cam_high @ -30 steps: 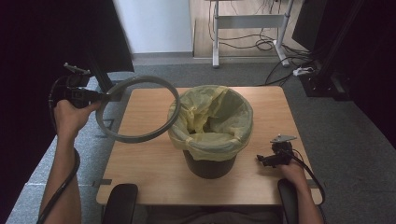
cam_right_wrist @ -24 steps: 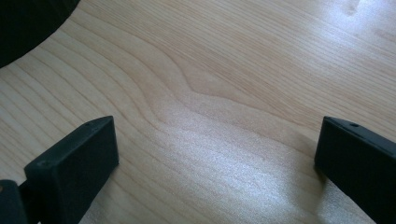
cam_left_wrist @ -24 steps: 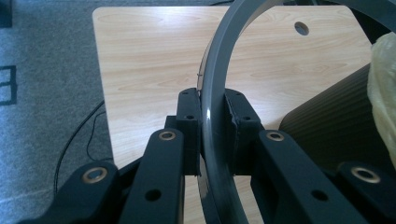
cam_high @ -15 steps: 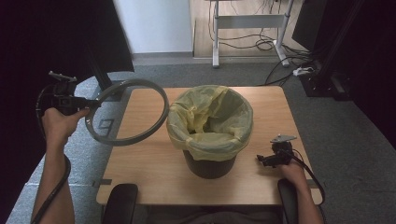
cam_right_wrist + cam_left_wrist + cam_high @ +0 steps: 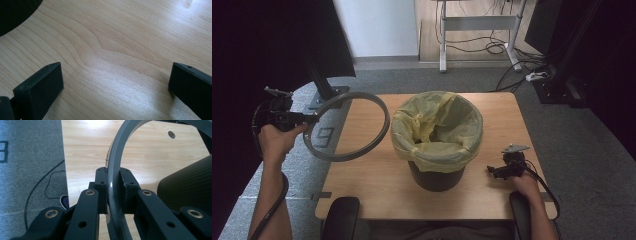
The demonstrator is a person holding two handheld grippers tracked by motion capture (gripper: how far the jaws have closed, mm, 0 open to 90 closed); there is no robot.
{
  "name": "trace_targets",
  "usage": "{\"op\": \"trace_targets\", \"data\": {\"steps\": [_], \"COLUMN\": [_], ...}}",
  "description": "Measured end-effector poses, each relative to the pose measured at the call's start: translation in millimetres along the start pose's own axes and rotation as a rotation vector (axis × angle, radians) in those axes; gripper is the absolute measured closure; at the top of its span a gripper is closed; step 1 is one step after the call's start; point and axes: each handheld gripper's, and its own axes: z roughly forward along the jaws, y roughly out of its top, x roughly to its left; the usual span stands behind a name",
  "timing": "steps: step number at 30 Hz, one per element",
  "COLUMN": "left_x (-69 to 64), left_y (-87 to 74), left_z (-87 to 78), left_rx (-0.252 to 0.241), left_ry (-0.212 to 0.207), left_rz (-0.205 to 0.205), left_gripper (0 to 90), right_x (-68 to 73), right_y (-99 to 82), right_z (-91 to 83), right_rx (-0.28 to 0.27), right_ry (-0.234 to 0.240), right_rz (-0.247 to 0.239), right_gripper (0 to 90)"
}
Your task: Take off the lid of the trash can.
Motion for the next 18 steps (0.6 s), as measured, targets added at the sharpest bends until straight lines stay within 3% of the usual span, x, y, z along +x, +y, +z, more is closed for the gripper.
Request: {"op": "trace_targets", "data": {"steps": [5, 18], "left_x": [6.9, 10.3], "left_y": [-10.8, -33.5], "left_z": [11.9, 45.2], "left_rx": [-0.003, -0.002], "left_ry": [-0.006, -0.017], "left_rz": [-0.007, 0.008], "left_gripper": [78.7, 78.6], "right_x": [-0.1, -0.3], "right_y": [0.0, -0.1], "right_z": [0.0, 0.0], "right_rx": [0.0, 0.001], "right_ry": [0.0, 0.0], "right_rz": [-0.001, -0.004], "right_gripper": [0.0, 0.0]}}
